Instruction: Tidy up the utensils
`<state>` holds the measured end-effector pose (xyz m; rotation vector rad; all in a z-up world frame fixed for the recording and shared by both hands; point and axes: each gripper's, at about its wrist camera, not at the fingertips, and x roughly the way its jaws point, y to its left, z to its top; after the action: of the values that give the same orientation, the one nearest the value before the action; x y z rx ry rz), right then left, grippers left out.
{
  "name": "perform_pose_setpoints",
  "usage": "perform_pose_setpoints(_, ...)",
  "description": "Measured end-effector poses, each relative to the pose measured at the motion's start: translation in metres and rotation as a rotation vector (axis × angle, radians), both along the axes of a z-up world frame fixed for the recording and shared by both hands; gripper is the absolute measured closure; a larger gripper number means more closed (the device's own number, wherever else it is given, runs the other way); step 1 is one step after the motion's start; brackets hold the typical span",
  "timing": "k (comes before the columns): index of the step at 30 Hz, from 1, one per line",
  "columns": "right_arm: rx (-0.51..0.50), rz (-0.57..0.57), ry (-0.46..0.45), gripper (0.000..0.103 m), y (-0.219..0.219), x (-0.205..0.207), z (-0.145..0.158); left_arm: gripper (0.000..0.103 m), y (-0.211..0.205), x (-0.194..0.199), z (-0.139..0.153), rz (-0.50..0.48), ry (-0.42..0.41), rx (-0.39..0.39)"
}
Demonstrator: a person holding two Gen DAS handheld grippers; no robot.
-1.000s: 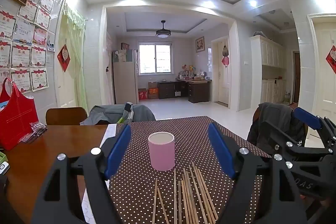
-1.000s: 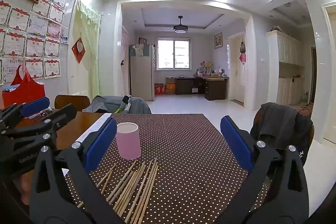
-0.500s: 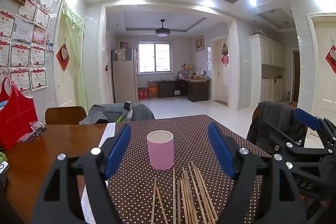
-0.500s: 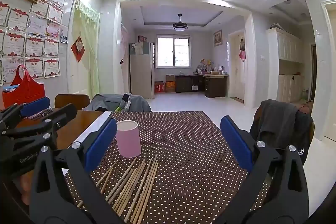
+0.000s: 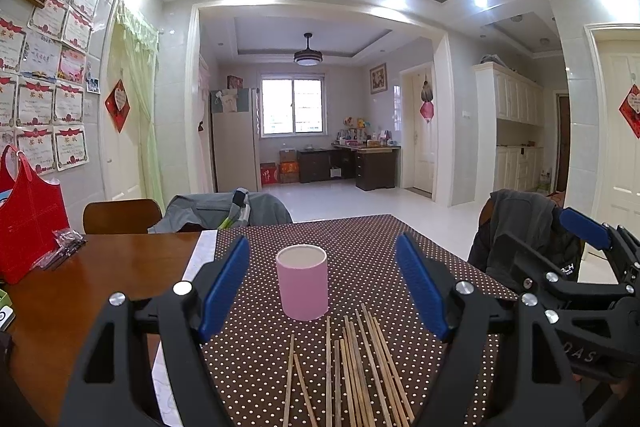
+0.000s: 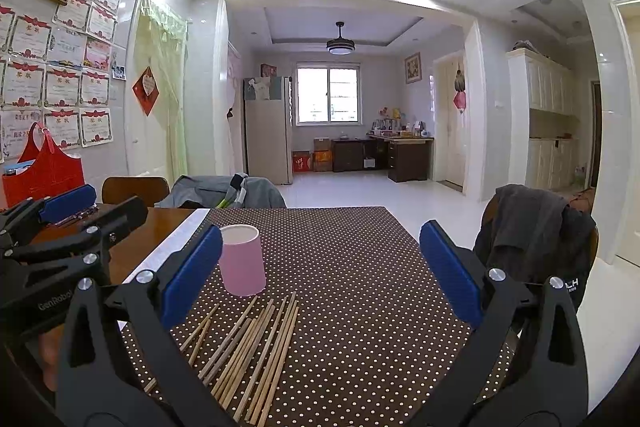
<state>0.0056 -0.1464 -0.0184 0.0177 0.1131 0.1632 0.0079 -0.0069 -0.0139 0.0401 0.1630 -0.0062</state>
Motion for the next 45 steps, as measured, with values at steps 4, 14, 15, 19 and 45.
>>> perform_pose_setpoints(4,0.002,-0.001,0.007,0.006,-0.0012,0.0013,0.0,0.029,0.003,0.0028,-0.0016,-0.001,0.002,0.0)
perform_pose_setpoints(14,0.004,0.001,0.016,0.006,-0.0015,0.0031,0.0,0.029,0.0032,0.0035,0.0001,-0.001,0.006,0.0)
perform_pose_setpoints(15,0.005,0.001,0.016,0.006,-0.0016,0.003,0.0002,0.029,0.0032,0.0035,0.0002,-0.001,0.007,0.0)
perform_pose_setpoints(19,0.006,0.001,0.018,0.006,-0.0017,0.0028,-0.0001,0.029,0.0031,0.0036,0.0002,-0.001,0.009,0.001)
perform_pose_setpoints(45,0.01,0.003,0.037,0.006,-0.0031,0.0084,-0.0026,0.029,0.0015,0.0063,-0.0073,-0.003,0.016,0.0)
